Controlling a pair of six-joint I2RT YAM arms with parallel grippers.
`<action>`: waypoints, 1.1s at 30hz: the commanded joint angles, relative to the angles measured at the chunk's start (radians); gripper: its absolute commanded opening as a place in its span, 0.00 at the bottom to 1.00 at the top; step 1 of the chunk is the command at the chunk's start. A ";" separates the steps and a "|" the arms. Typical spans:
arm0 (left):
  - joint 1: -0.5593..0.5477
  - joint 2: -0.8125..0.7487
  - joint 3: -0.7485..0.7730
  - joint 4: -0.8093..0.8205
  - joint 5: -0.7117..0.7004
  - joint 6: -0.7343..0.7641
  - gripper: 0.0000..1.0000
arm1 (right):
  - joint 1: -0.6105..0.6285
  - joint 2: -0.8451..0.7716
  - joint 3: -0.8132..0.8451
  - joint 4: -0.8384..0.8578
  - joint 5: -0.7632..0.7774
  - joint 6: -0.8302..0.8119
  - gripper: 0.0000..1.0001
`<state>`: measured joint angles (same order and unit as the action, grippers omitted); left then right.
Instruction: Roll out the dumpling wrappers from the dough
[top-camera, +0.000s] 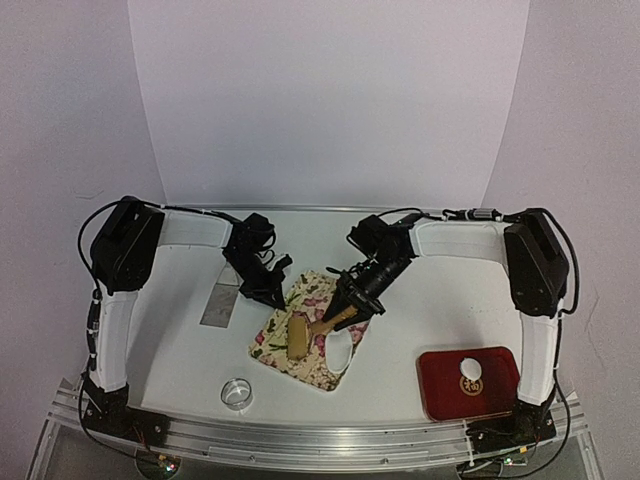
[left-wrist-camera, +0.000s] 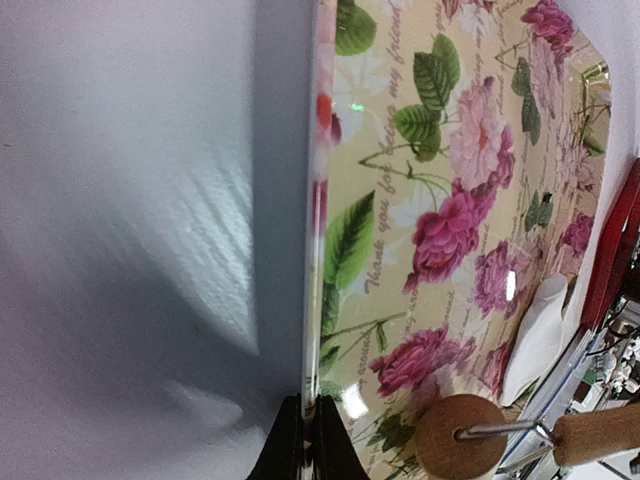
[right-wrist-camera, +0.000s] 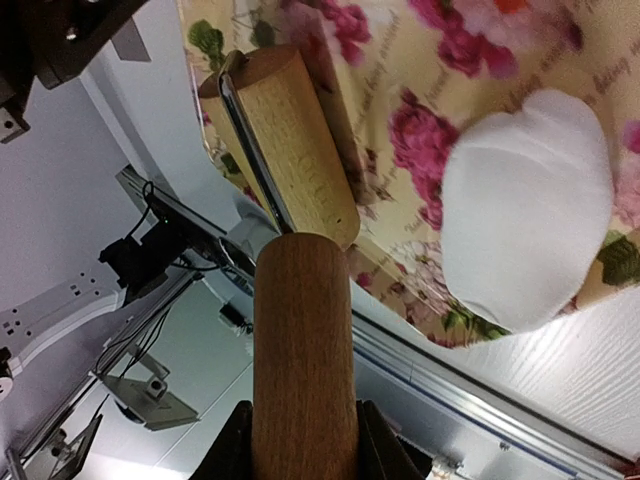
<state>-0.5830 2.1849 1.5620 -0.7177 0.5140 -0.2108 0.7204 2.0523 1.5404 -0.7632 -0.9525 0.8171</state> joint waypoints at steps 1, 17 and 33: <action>0.029 -0.026 -0.005 0.027 -0.079 -0.060 0.00 | 0.025 0.015 0.090 -0.107 0.277 -0.026 0.00; 0.046 -0.139 -0.163 0.137 -0.199 -0.360 0.00 | 0.022 -0.282 0.056 0.022 0.335 0.239 0.00; 0.039 -0.310 -0.466 0.374 -0.215 -0.714 0.00 | 0.006 -0.466 -0.406 0.495 0.344 0.675 0.00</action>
<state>-0.5480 1.9148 1.1308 -0.3671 0.3373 -0.8373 0.7373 1.6512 1.1387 -0.4348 -0.6313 1.3993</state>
